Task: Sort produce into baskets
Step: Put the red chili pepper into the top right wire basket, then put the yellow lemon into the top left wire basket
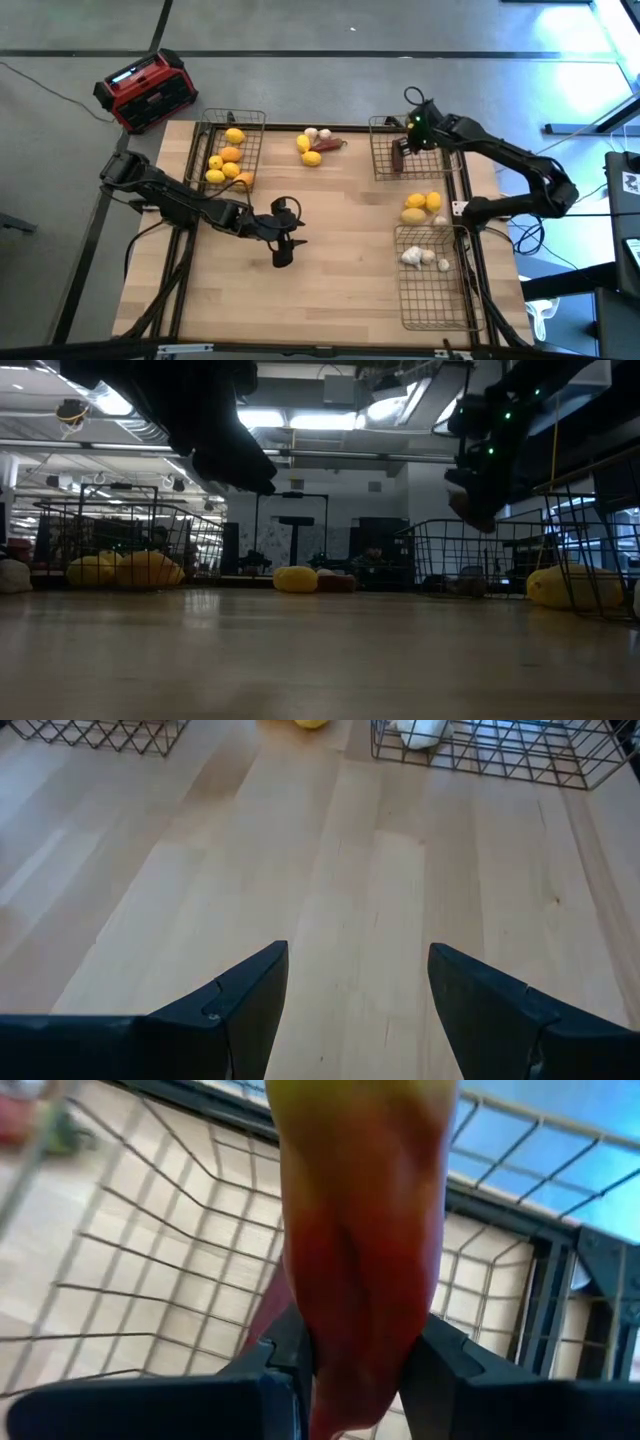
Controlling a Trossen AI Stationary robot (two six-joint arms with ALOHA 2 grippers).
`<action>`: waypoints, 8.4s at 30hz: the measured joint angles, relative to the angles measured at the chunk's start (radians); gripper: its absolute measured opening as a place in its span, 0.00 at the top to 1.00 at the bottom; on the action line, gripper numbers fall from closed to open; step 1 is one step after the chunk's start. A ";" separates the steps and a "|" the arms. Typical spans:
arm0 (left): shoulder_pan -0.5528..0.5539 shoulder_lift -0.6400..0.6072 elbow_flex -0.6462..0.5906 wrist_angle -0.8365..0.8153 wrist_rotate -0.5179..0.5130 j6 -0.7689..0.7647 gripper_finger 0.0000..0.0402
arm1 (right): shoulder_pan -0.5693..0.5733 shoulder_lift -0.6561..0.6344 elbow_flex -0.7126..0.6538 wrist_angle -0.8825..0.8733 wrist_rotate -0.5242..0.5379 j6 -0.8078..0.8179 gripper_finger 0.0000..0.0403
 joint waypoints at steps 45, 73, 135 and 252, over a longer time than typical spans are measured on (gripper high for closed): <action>0.000 -0.001 0.000 0.000 0.000 0.005 0.41 | -0.074 0.365 0.000 -0.013 -0.066 0.001 0.75; 0.006 -0.001 0.000 0.000 0.000 0.016 0.41 | -0.073 0.242 0.067 -0.100 -0.038 -0.082 0.52; 0.457 0.011 0.066 -0.060 0.227 0.053 0.41 | 1.013 0.189 0.100 0.518 0.110 -0.082 0.52; 0.729 0.377 0.464 -0.325 0.263 0.625 0.51 | 1.012 0.194 0.100 0.451 0.173 -0.105 0.52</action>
